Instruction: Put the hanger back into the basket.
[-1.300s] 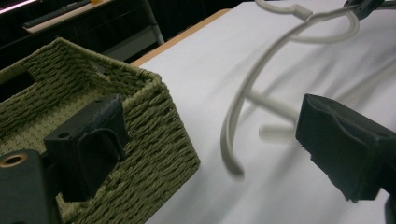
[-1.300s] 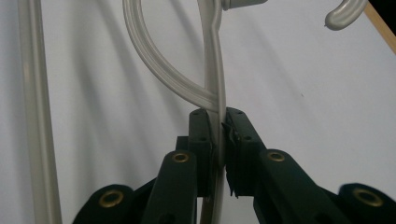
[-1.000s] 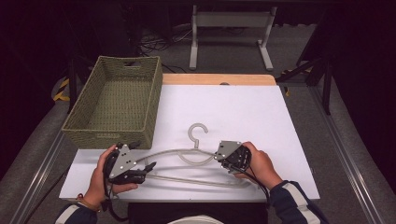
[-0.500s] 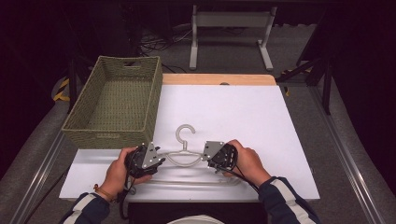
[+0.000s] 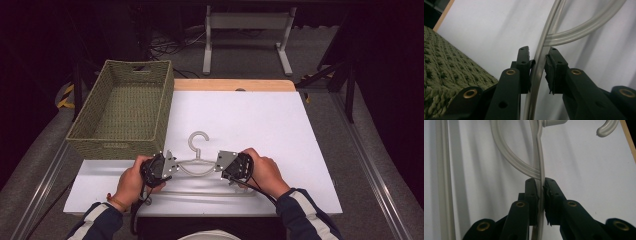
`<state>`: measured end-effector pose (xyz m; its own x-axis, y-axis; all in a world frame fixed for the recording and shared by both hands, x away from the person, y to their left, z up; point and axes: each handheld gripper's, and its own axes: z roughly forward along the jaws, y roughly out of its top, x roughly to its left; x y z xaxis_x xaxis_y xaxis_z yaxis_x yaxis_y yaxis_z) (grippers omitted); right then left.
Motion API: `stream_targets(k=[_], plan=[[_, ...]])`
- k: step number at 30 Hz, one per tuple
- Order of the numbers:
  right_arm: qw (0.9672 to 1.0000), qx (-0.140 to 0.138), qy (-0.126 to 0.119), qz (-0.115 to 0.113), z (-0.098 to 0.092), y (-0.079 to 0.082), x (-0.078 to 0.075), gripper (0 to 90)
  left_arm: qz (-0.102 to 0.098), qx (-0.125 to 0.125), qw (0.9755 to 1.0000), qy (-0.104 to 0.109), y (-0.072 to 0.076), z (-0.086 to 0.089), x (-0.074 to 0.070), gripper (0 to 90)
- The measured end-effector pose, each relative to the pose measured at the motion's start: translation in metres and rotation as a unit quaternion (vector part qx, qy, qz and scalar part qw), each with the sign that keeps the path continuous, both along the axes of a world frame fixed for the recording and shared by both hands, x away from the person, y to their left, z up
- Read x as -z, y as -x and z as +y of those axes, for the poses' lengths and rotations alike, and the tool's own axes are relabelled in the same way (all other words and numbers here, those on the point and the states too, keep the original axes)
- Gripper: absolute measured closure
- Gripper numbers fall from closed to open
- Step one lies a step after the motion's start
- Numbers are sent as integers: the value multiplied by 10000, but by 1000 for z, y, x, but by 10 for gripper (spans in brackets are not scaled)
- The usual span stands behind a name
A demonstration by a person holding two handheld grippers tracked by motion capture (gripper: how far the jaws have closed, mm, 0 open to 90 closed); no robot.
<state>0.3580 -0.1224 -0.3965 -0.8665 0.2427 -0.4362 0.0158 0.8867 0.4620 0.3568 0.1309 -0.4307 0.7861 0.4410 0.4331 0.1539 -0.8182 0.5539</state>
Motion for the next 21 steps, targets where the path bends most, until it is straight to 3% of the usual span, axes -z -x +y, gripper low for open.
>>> stream_targets(k=[2, 7, 11, 15, 17, 21], plan=[[9999, -123, 6, 38, -1, 1, -3, 821, 0, 24, 10000, -32, 0, -3, 0, 727], [10000, -14, -88, 10, -2, 1, -3, 818, -4, 23, 10000, -71, 2, -4, -3, 761], [9996, 68, -227, -158, -3, 1, -5, 800, -49, 17, 10000, -40, 2, -2, -7, 776], [9982, 222, -463, -313, -9, 0, -10, 740, 37, 139, 9998, 156, 2, 0, -9, 790], [9972, 291, -524, -437, -14, 1, -13, 711, 33, 168, 9996, 238, 2, 1, -10, 799], [9915, 492, -989, -684, -34, 5, -23, 633, 29, 165, 9989, 430, 1, 5, -13, 808]])
